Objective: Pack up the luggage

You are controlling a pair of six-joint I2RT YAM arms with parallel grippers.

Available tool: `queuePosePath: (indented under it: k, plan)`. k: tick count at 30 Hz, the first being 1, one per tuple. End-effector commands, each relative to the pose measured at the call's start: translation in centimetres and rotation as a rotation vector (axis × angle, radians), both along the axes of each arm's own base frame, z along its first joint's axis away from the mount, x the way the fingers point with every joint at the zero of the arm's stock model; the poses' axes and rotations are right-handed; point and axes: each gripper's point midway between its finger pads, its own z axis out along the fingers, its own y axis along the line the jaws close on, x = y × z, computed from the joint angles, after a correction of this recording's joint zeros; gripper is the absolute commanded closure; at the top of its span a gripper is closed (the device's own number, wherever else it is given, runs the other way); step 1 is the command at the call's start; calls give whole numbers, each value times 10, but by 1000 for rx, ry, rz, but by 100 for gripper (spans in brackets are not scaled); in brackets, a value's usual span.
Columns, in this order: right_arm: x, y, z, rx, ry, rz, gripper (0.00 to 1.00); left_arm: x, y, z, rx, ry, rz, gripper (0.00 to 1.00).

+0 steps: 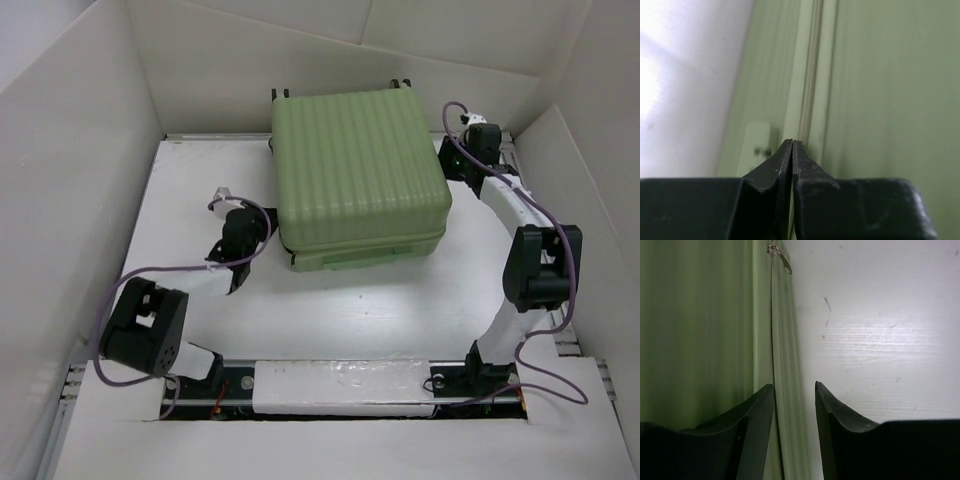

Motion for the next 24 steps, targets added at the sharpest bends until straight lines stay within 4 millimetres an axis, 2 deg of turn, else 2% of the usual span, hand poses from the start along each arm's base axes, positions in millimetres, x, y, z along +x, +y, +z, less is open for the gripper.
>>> queuePosePath:
  k: [1, 2, 4, 5, 6, 7, 8, 9, 11, 12, 13, 15, 16, 18, 21, 22, 23, 24]
  plan:
    - [-47, 168, 31, 91, 0, 510, 54, -67, -73, 9, -68, -21, -252, 100]
    - [-54, 176, 21, 75, 49, 539, 54, -88, -91, 17, -74, -47, -305, 100]
    - [-64, 198, 21, 39, 62, 613, 54, -106, -99, 17, -81, -36, -296, 100]
    - [-65, 207, 30, 47, 54, 638, 54, -120, -103, 12, -71, -35, -311, 100]
    - [-69, 213, 23, 48, 81, 668, 54, -143, -118, 20, -93, -46, -364, 100]
    - [-75, 223, 24, 51, 85, 705, 54, -149, -118, 20, -92, -49, -341, 100]
    - [-77, 230, 32, 62, 66, 728, 54, -160, -122, 16, -98, -27, -349, 100]
    - [-80, 231, 25, 66, 94, 734, 54, -180, -135, 23, -113, -36, -399, 100]
    - [-88, 242, 25, 65, 96, 762, 54, -194, -141, 29, -128, -43, -401, 100]
    - [-85, 242, 28, 60, 86, 755, 54, -203, -145, 25, -114, -36, -420, 100]
    - [-85, 242, 28, 60, 86, 755, 54, -221, -156, 31, -128, -34, -468, 100]
    - [-84, 242, 35, 60, 78, 755, 54, -232, -164, 39, -130, -41, -477, 100]
    - [-82, 241, 34, 52, 77, 745, 54, -246, -173, 39, -128, -41, -515, 100]
    - [-76, 241, 43, 42, 49, 731, 53, -248, -178, 42, -123, -40, -521, 100]
    - [-58, 228, 65, 37, 8, 676, 51, -257, -188, 50, -137, -47, -564, 100]
    - [-54, 235, 86, 61, -37, 694, 50, -259, -192, 62, -161, -78, -570, 100]
    - [-46, 231, 83, 67, -21, 689, 49, -270, -201, 64, -153, -84, -600, 100]
    - [-43, 235, 87, 81, -18, 692, 49, -271, -205, 72, -149, -104, -591, 99]
